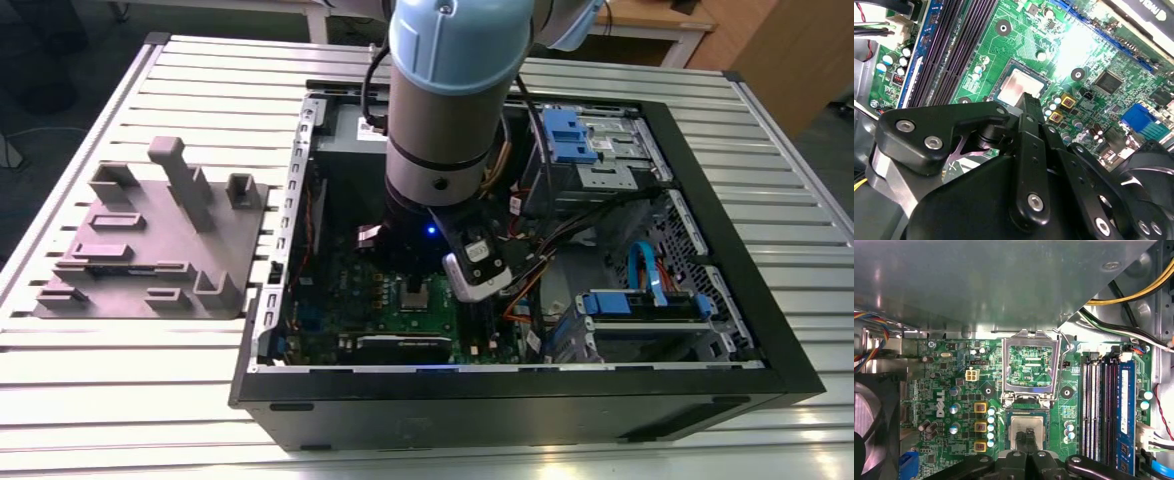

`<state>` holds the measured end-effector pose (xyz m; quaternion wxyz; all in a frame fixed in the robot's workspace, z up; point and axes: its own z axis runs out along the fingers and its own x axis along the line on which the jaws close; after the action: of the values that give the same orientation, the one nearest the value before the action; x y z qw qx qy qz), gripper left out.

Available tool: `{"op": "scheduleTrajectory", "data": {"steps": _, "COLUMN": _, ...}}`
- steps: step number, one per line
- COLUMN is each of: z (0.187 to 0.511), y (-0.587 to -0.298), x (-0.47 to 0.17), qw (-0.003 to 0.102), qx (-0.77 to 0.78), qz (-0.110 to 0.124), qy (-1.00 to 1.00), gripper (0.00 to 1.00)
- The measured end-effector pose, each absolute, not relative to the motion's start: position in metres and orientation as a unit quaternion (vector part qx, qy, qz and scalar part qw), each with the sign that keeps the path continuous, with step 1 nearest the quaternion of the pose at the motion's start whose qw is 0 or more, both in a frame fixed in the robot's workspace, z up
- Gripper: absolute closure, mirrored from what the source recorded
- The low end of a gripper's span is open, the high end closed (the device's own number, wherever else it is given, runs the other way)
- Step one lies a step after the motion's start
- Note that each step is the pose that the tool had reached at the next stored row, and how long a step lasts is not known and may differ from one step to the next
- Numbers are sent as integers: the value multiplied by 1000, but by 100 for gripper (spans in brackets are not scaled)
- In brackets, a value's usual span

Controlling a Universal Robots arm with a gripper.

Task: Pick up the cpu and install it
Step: 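Close the cpu cover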

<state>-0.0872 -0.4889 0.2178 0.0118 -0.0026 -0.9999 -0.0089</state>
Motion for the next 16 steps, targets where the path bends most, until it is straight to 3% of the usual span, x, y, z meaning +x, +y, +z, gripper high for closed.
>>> {"op": "scheduleTrajectory", "data": {"steps": 16, "z": 218, "y": -489, "x": -87, "qw": 12, "qx": 17, "qz": -10, "qy": -1000, "gripper": 90}}
